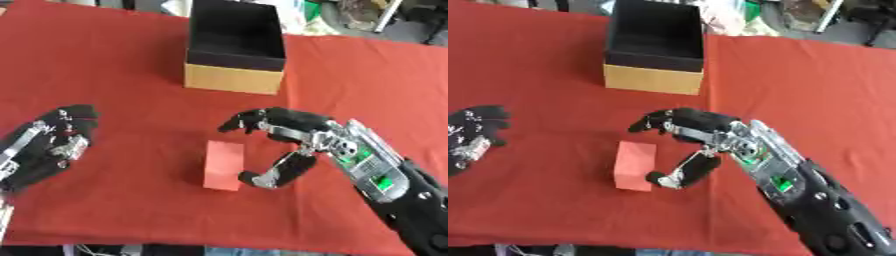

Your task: Pick up objects on the table and place them in the box.

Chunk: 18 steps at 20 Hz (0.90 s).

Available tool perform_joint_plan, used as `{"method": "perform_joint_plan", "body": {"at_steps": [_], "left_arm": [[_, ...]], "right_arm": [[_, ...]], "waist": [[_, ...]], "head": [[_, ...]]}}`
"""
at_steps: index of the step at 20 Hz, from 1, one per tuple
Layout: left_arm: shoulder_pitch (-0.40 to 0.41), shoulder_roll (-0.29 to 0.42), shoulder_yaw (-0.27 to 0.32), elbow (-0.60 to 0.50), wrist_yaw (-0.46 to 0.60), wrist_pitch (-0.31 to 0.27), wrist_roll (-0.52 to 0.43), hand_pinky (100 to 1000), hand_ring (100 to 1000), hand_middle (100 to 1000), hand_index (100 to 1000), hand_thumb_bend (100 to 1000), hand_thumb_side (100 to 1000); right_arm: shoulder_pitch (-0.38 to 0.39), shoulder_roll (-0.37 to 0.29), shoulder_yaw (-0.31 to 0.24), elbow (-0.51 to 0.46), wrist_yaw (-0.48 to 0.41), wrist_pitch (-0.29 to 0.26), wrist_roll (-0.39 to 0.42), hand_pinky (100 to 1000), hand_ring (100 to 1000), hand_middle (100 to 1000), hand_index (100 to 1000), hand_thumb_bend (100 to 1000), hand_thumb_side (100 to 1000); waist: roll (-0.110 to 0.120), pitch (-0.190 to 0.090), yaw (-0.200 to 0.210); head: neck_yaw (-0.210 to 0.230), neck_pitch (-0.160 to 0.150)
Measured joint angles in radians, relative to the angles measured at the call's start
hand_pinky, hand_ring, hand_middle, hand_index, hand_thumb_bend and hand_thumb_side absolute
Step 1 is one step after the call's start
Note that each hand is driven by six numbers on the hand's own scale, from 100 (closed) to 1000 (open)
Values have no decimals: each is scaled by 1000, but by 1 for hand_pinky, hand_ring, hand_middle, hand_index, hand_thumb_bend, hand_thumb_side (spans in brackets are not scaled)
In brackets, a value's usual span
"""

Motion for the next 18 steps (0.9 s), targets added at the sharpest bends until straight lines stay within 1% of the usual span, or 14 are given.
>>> {"method": "perform_joint_plan", "body": {"at_steps": [18], "left_arm": [[-1, 0, -6, 0, 0, 2, -6, 740, 863, 804, 880, 100, 413]], "right_arm": [[-2, 9, 12, 30, 34, -12, 4, 763, 893, 856, 942, 316, 321]], "waist": [[0, 0, 4]], "head": [[-4, 0]]}}
